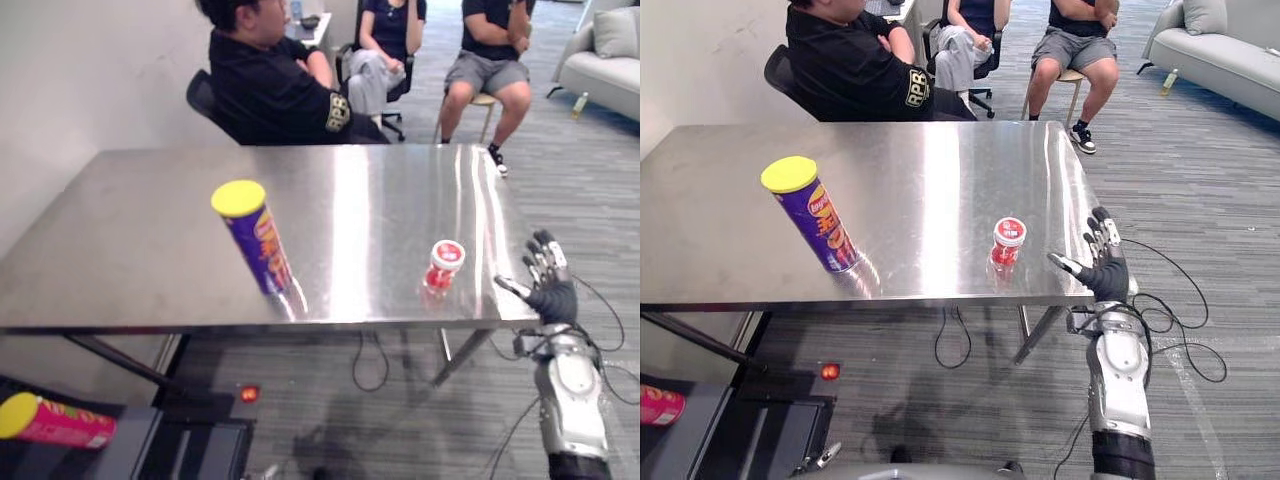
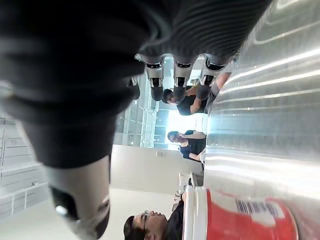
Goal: Put the gum and the chips on the shelf.
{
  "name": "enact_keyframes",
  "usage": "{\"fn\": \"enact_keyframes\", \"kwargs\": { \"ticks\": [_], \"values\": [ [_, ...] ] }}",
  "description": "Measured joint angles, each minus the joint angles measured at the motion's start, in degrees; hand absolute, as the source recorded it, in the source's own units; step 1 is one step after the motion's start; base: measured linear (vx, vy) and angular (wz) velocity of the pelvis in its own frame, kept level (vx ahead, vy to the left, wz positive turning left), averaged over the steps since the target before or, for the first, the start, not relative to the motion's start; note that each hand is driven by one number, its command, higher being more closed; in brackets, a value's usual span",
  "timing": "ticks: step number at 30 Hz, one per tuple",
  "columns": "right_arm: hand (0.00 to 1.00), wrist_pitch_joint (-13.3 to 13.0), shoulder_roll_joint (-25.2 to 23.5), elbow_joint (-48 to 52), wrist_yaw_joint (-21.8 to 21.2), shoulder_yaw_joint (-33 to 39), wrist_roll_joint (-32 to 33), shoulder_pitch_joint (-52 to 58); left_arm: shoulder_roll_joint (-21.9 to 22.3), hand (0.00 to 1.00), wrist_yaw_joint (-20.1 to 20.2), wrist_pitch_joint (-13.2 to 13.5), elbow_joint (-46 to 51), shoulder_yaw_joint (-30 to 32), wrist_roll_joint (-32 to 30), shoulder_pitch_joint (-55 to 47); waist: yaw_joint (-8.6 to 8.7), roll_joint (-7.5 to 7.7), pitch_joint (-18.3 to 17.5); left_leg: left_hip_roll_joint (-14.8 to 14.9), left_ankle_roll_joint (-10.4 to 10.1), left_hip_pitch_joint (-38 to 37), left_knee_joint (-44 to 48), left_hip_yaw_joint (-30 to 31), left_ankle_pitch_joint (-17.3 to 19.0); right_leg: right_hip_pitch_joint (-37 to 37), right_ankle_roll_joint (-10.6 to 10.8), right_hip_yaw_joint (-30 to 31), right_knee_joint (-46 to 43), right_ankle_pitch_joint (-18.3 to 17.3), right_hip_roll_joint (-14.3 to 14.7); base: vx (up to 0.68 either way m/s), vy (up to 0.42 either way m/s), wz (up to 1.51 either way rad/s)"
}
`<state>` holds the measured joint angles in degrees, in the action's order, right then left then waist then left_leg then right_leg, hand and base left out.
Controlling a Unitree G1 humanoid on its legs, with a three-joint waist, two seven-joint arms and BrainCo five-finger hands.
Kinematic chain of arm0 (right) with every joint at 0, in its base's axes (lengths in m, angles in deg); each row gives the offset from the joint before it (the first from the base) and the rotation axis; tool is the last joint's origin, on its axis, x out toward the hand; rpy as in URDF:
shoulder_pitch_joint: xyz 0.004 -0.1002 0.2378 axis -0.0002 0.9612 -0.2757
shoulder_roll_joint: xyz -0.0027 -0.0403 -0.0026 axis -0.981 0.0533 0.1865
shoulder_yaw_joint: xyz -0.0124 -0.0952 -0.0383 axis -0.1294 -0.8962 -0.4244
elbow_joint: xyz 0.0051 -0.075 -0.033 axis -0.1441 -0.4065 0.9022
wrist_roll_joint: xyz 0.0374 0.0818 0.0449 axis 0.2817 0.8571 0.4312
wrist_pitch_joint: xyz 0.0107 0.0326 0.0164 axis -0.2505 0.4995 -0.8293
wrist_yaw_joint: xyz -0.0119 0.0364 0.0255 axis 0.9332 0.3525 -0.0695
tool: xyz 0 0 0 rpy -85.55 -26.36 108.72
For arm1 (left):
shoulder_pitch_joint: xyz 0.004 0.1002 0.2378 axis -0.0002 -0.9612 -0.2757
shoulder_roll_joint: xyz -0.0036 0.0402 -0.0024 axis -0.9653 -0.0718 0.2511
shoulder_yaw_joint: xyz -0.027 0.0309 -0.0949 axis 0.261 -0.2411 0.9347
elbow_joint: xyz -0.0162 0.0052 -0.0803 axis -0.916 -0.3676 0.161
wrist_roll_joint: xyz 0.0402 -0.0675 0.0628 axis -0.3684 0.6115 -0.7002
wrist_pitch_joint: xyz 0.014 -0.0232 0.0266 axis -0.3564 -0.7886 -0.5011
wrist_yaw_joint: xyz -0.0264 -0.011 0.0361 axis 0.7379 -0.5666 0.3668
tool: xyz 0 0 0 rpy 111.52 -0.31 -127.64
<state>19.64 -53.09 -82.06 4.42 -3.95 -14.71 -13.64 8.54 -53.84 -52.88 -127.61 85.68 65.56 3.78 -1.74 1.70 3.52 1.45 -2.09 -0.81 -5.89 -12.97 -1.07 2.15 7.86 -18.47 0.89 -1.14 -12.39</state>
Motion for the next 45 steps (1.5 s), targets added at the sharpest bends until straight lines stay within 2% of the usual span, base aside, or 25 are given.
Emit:
{"fn": "enact_keyframes", "kwargs": {
  "ticks": [15, 29, 37, 38, 45],
  "values": [
    [0.0, 0.21, 0.02, -7.54, 1.48, -4.22, -0.11, -7.7, 0.03, 0.0, -0.46, -0.14, 0.15, 0.1, 0.85, 0.12, -1.58, 0.22, 2.9, -0.25, 0.21, 1.66, -0.01, 2.58, -0.91, 0.17, -0.49, -2.06, 0.01, -0.3, -0.04, 0.0, -0.004, 0.09],
    [0.0, 1.29, 0.46, -12.03, 2.68, -4.28, -0.33, -12.06, 0.03, 0.0, -0.47, -0.09, 0.44, 0.02, 0.88, 0.45, -1.86, 0.2, 5.45, -0.25, 0.21, 1.77, -0.02, 2.6, -0.92, 0.1, -0.49, -2.12, 0.03, -0.3, 0.0, 0.0, 0.0, 0.0],
    [0.0, 1.65, 0.47, -13.31, 2.62, -4.73, -0.46, -13.29, 0.04, 0.0, -0.48, -0.1, 0.44, -0.02, 0.87, 0.45, -2.34, 0.19, 5.69, -0.24, 0.2, 1.78, -0.02, 2.61, -0.91, 0.1, -0.49, -2.16, 0.05, -0.3, 0.01, 0.0, 0.0, 0.0],
    [1.0, 1.66, 0.46, -13.3, 2.56, -4.92, -1.13, -13.36, 0.04, 0.0, -0.48, -0.1, 0.44, -0.02, 0.87, 0.45, -2.38, 0.19, 5.7, -0.24, 0.2, 1.78, -0.02, 2.61, -0.91, 0.1, -0.49, -2.17, 0.05, -0.3, 0.01, 0.0, 0.0, 0.0],
    [1.0, 1.67, 0.45, -12.61, 1.17, -7.85, -1.6, -13.56, 0.04, 0.0, -0.48, -0.1, 0.48, 0.04, 0.85, 0.49, -2.88, 0.3, 5.82, -0.22, 0.2, 1.78, -0.02, 2.6, -0.91, 0.13, -0.49, -2.18, 0.09, -0.3, 0.02, 0.0, 0.0, 0.0]
  ]
}}
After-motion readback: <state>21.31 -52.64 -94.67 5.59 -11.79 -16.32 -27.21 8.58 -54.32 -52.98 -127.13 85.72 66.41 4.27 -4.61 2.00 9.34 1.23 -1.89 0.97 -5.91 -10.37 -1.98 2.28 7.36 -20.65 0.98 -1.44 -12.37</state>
